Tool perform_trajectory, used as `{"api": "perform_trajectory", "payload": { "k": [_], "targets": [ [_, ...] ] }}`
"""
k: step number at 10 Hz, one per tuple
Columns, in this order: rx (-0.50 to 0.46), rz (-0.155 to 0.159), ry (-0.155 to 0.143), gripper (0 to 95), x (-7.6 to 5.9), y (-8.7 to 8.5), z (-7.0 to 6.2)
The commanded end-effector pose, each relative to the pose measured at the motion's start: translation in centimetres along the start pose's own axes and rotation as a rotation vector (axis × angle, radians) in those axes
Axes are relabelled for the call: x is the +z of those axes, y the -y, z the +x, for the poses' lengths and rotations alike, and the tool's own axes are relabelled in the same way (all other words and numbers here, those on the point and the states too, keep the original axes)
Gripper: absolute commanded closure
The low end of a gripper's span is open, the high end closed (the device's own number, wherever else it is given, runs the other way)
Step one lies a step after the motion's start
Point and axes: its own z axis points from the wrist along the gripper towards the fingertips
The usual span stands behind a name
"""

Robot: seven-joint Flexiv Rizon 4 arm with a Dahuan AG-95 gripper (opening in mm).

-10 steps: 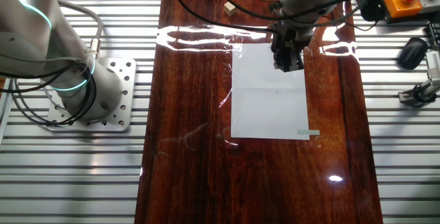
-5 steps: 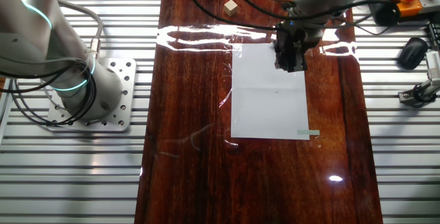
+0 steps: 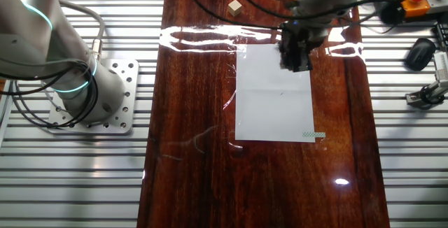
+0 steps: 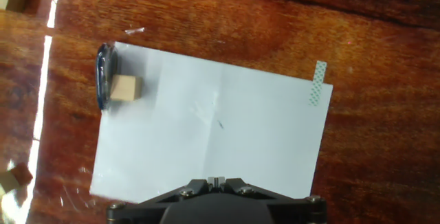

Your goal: Use the correction tape on paper

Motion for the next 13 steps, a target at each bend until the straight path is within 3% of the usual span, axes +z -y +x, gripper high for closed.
{"api": "perform_trajectory", "payload": {
  "k": [1, 3, 4, 7, 10, 13],
  "targets": [
    [0.028, -0.002, -0.001, 95.0, 0.8, -1.2, -2.4],
    [0.022, -0.003, -0.012, 95.0, 1.3, -1.3, -3.9],
    [-0.033, 0.011, -0.027, 95.0, 1.3, -1.3, -3.9],
    [-0.188, -0.005, -0.062, 95.0, 1.3, -1.3, -3.9],
    [-0.135, -0.024, -0.109, 95.0, 1.3, -1.3, -3.9],
    [-0.008, -0.050, -0.102, 95.0, 2.9, -3.8, -6.2]
  ]
}}
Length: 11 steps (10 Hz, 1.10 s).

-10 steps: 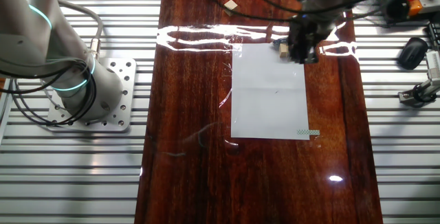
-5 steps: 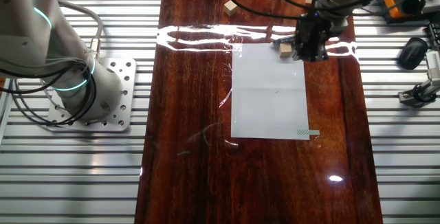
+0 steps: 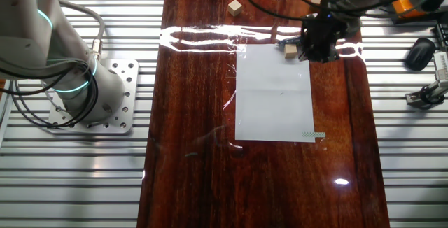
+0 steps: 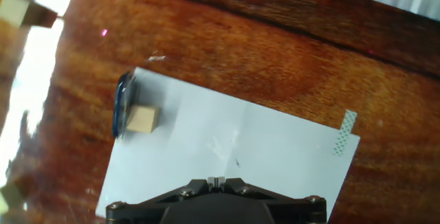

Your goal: Use the correction tape on paper

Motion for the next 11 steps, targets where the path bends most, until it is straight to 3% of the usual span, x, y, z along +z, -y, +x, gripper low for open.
{"api": "perform_trajectory", "payload": {
  "k": [1, 3, 4, 7, 8, 11],
  "targets": [
    [0.229, -0.049, 0.031, 95.0, 1.1, -1.8, -2.3],
    [0.279, -0.046, 0.037, 95.0, 1.8, -3.3, -3.7],
    [0.283, -0.043, 0.040, 76.0, 1.8, -3.4, -3.8],
    [0.259, -0.047, 0.028, 76.0, 1.8, -3.4, -3.8],
    [0.238, -0.047, 0.029, 57.0, 1.8, -3.4, -3.8],
    [0.283, -0.057, 0.025, 57.0, 2.1, -3.7, -4.5]
  ]
}}
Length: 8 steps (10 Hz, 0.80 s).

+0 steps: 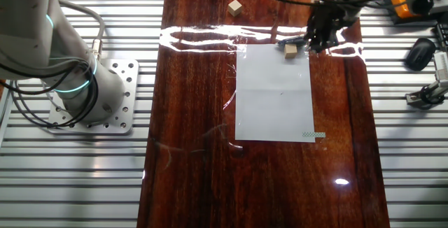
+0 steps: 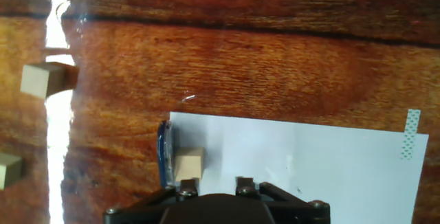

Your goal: Use the correction tape on paper

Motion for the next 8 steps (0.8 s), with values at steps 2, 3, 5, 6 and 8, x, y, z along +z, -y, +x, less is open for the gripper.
{"api": "perform_trajectory", "payload": {
  "k": [2, 3, 5, 6, 8],
  "targets": [
    [0.002, 0.005, -0.027, 57.0, 0.96, -1.40, -1.31],
    [-0.012, 0.029, -0.023, 57.0, 1.03, -1.47, -1.34],
    [-0.099, 0.068, 0.009, 76.0, 0.64, -1.21, -0.76],
    [-0.085, 0.059, 0.001, 76.0, 0.64, -1.21, -0.76],
    [-0.057, 0.050, -0.007, 76.0, 0.64, -1.21, -0.76]
  ]
}}
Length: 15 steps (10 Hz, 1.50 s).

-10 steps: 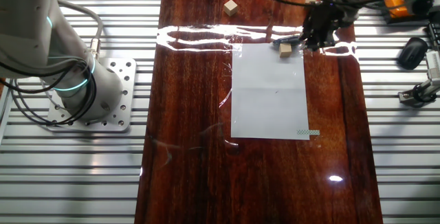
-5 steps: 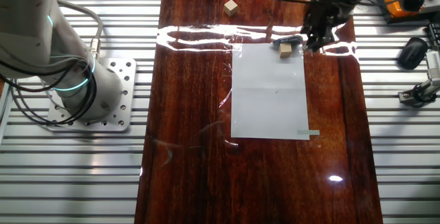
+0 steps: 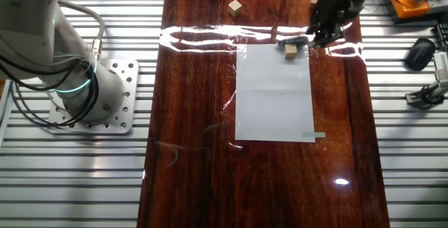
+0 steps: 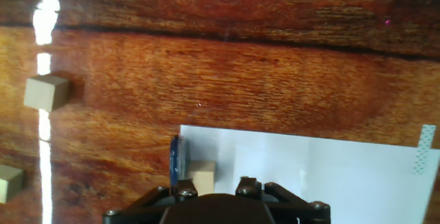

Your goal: Use the correction tape on paper

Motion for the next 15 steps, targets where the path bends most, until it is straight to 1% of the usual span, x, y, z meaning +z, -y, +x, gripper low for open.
{"api": "perform_trajectory", "payload": {
  "k": [1, 3, 4, 5, 6, 8, 10, 11, 13, 14, 15],
  "targets": [
    [0.026, -0.019, -0.007, 76.0, 0.0, 0.0, -0.2],
    [0.034, -0.022, -0.018, 76.0, 0.0, 0.0, -0.2],
    [0.045, -0.029, -0.019, 57.0, 0.0, 0.0, -0.2],
    [0.069, -0.050, -0.023, 57.0, 0.0, -0.2, -0.6],
    [0.105, -0.069, -0.023, 57.0, 0.5, -1.0, -1.5],
    [0.141, -0.070, -0.022, 57.0, 1.3, -2.4, -2.7],
    [0.176, -0.084, -0.024, 57.0, 2.1, -3.6, -3.5],
    [0.176, -0.082, -0.024, 57.0, 2.3, -3.9, -3.7],
    [0.153, -0.080, -0.026, 57.0, 2.3, -3.9, -3.7],
    [0.138, -0.081, -0.035, 57.0, 2.3, -3.9, -3.7],
    [0.133, -0.088, -0.048, 57.0, 2.3, -3.9, -3.7]
  ]
}}
